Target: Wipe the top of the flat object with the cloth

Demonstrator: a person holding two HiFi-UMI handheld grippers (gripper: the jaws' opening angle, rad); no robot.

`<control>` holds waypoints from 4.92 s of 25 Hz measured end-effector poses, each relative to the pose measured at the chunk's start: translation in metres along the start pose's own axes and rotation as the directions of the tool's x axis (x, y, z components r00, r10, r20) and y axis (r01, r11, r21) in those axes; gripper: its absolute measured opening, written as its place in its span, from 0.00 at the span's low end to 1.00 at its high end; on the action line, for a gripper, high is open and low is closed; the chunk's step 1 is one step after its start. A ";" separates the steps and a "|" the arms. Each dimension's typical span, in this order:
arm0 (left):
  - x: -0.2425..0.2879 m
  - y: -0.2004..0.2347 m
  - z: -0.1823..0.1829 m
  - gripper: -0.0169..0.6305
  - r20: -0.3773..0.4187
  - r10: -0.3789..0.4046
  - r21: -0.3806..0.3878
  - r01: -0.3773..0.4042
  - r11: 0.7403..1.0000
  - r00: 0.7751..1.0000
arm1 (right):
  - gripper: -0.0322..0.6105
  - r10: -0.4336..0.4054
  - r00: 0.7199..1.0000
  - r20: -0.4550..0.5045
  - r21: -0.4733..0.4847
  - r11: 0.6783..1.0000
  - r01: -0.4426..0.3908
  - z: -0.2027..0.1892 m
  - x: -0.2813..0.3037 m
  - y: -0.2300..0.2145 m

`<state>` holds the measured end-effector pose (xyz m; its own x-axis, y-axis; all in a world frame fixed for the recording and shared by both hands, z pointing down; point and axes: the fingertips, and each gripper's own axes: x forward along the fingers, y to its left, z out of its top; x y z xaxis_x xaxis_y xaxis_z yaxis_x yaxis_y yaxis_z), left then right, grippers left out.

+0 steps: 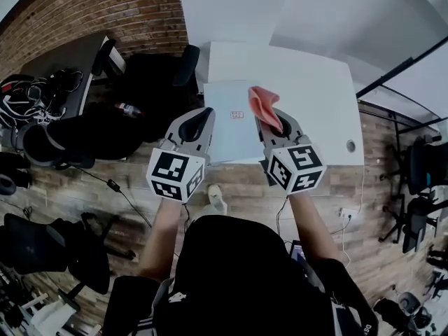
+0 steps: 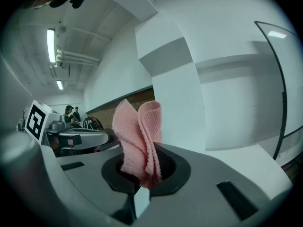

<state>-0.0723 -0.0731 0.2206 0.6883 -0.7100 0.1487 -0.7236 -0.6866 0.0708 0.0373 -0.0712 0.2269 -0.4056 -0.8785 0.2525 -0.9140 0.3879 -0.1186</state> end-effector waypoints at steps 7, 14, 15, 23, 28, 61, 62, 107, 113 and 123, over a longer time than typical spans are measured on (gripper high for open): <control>0.026 0.032 -0.023 0.05 -0.017 -0.087 -0.080 0.086 0.993 0.996 | 0.12 -0.068 0.996 -0.062 0.035 0.997 0.071 -0.022 0.032 -0.017; 0.045 0.020 -0.048 0.05 -0.043 -0.183 -0.114 0.177 0.978 0.982 | 0.12 -0.098 0.987 -0.125 0.069 0.992 0.107 -0.050 0.044 -0.033; 0.048 0.020 -0.052 0.05 -0.051 -0.186 -0.120 0.179 0.976 0.981 | 0.12 -0.101 0.986 -0.130 0.072 0.991 0.111 -0.053 0.045 -0.036; 0.066 0.024 -0.091 0.05 -0.127 -0.195 -0.175 0.172 0.969 0.972 | 0.12 -0.104 0.979 -0.176 0.106 0.987 0.124 -0.078 0.058 -0.062; 0.079 0.019 -0.123 0.05 -0.170 -0.203 -0.158 0.176 0.972 0.964 | 0.12 -0.084 0.973 -0.216 0.128 0.985 0.114 -0.101 0.067 -0.076; 0.112 -0.006 -0.275 0.61 -0.543 -0.311 -0.052 0.339 0.939 0.780 | 0.12 -0.009 0.920 -0.392 0.193 0.977 0.092 -0.215 0.095 -0.100; 0.112 -0.007 -0.278 0.62 -0.548 -0.310 -0.051 0.340 0.939 0.777 | 0.12 -0.012 0.920 -0.392 0.195 0.976 0.096 -0.217 0.094 -0.102; 0.103 -0.009 -0.309 0.62 -0.585 -0.251 0.102 0.377 0.920 0.771 | 0.12 -0.016 0.800 -0.600 -0.055 0.998 -0.021 -0.246 0.125 -0.132; 0.103 -0.008 -0.309 0.62 -0.585 -0.250 0.102 0.376 0.921 0.771 | 0.12 -0.023 0.759 -0.651 -0.097 0.994 -0.053 -0.253 0.138 -0.137; 0.102 -0.007 -0.309 0.62 -0.587 -0.249 0.101 0.375 0.922 0.770 | 0.12 -0.028 0.732 -0.680 -0.127 0.989 -0.081 -0.264 0.145 -0.136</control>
<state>-0.0127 -0.0926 0.5405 0.6795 -0.2842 0.6764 -0.4038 -0.9146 0.0214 0.1015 -0.1779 0.5335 -0.2756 -0.4644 0.8416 -0.8717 0.4898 -0.0152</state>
